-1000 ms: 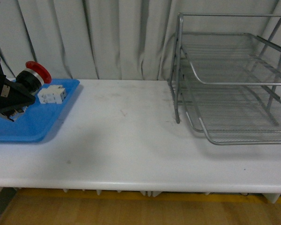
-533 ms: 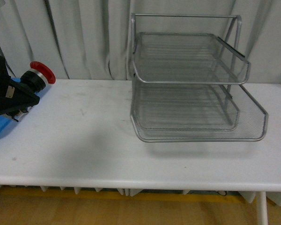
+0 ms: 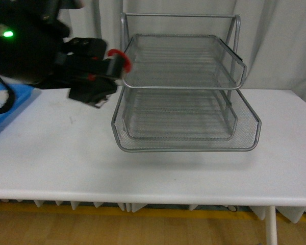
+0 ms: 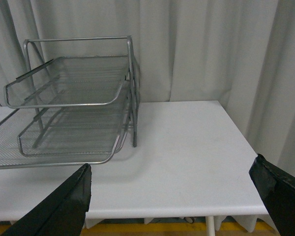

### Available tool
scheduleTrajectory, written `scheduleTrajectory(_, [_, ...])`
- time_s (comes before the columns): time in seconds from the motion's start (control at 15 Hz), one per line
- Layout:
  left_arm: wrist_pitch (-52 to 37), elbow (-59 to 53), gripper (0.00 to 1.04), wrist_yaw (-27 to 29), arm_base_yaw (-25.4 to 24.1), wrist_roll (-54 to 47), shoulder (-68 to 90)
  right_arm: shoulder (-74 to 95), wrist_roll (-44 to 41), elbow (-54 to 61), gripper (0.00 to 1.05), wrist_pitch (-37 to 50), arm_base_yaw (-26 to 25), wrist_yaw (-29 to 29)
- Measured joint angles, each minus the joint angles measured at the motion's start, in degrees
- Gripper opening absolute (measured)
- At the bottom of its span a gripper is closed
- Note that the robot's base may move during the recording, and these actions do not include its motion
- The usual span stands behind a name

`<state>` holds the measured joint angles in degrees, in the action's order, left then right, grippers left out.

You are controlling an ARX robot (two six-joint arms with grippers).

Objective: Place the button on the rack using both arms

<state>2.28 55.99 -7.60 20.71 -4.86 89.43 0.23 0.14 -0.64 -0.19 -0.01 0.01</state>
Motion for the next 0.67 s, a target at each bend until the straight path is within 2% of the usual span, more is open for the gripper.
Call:
scheduleTrajectory(0.27, [3.7, 11.9, 0.36, 0.1, 11.8, -1.2, 12.4, 0.0, 0.0, 0.0, 0.98, 0.0, 0.0, 0.0])
scheduleTrajectory(0.4, [6.8, 17.3, 0.36, 0.5, 13.0, -2.6, 17.8, 0.0, 0.0, 0.0, 0.98, 0.0, 0.0, 0.0])
scheduleTrajectory(0.67, [14.1, 29.3, 0.36, 3.1, 12.4, -4.4, 28.3, 0.0, 0.0, 0.0, 0.98, 0.0, 0.0, 0.0])
